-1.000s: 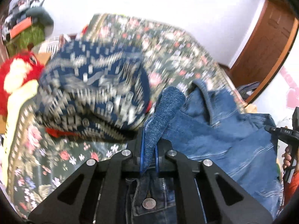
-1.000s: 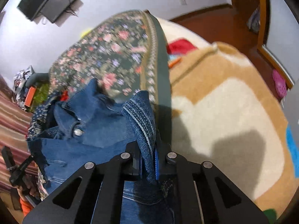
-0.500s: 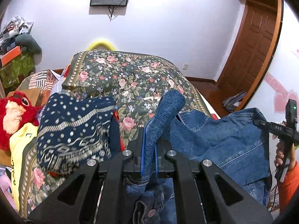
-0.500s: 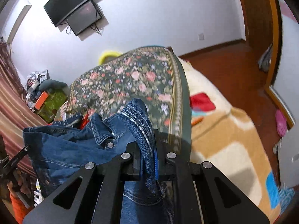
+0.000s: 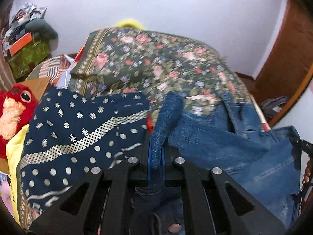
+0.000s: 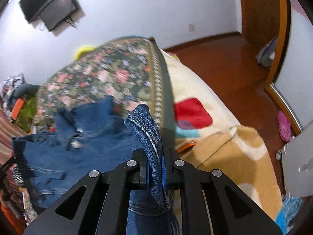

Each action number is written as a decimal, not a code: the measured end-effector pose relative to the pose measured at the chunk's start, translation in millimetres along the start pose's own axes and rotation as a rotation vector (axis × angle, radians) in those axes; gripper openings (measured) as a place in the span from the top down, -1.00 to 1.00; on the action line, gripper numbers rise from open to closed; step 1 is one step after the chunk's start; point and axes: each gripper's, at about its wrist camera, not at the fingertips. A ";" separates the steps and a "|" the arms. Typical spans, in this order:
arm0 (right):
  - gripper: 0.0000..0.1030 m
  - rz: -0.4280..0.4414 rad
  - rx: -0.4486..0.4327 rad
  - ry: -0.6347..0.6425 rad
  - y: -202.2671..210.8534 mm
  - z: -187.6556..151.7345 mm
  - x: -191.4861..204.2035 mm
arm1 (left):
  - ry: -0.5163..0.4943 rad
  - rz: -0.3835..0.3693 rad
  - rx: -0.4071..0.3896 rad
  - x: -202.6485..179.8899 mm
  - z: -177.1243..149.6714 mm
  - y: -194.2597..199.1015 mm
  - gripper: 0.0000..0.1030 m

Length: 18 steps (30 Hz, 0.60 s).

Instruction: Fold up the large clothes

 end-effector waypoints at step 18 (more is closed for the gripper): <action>0.70 -0.101 0.087 0.013 -5.6 -20.9 -13.4 | -0.026 0.052 0.059 6.4 -8.5 -7.4 0.76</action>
Point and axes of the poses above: each gripper's, at about its wrist camera, not at the fingertips, and y roughly against the way its jaws point, x to its left, z to its top, and after that the axes turned 8 degrees about -x, right-handed
